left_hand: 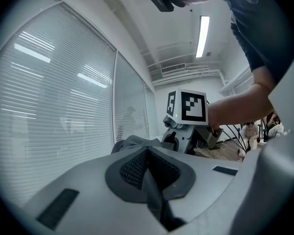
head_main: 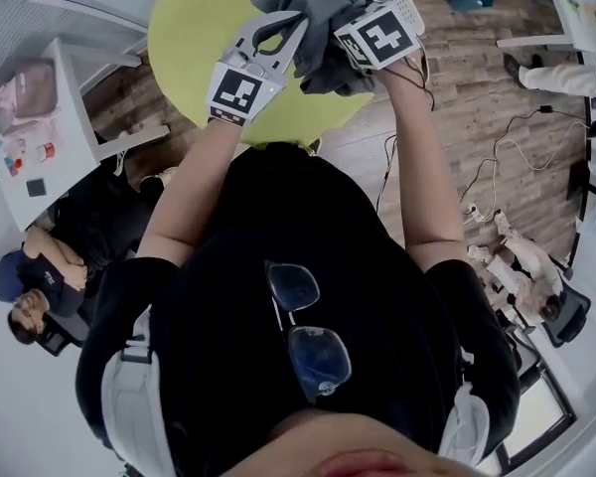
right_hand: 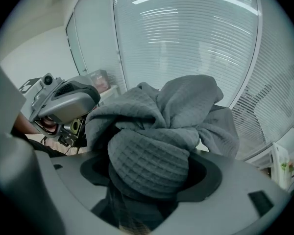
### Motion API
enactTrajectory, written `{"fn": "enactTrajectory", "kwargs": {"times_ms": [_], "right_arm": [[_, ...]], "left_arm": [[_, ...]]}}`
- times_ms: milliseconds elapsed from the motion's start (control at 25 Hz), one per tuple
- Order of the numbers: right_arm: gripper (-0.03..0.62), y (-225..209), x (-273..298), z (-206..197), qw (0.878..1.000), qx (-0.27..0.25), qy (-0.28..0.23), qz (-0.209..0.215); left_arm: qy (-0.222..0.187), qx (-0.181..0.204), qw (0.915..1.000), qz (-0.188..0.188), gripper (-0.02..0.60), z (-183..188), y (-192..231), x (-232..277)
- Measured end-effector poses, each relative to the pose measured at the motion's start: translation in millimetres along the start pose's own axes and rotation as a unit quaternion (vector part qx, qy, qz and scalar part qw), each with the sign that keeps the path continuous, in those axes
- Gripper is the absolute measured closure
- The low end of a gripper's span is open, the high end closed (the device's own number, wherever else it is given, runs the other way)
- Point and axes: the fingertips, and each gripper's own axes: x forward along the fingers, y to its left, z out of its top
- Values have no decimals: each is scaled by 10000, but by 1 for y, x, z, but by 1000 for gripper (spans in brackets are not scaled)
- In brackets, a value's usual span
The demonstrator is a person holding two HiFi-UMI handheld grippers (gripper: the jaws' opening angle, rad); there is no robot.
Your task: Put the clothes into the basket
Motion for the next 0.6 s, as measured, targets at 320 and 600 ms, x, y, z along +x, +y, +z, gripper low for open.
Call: {"fn": "enactTrajectory", "kwargs": {"times_ms": [320, 600], "right_arm": [[220, -23, 0, 31, 9990, 105, 1, -424], [220, -20, 17, 59, 9976, 236, 44, -647]], "left_arm": [[-180, -89, 9996, -180, 572, -3, 36, 10], [-319, -218, 9985, -398, 572, -12, 65, 10]]}}
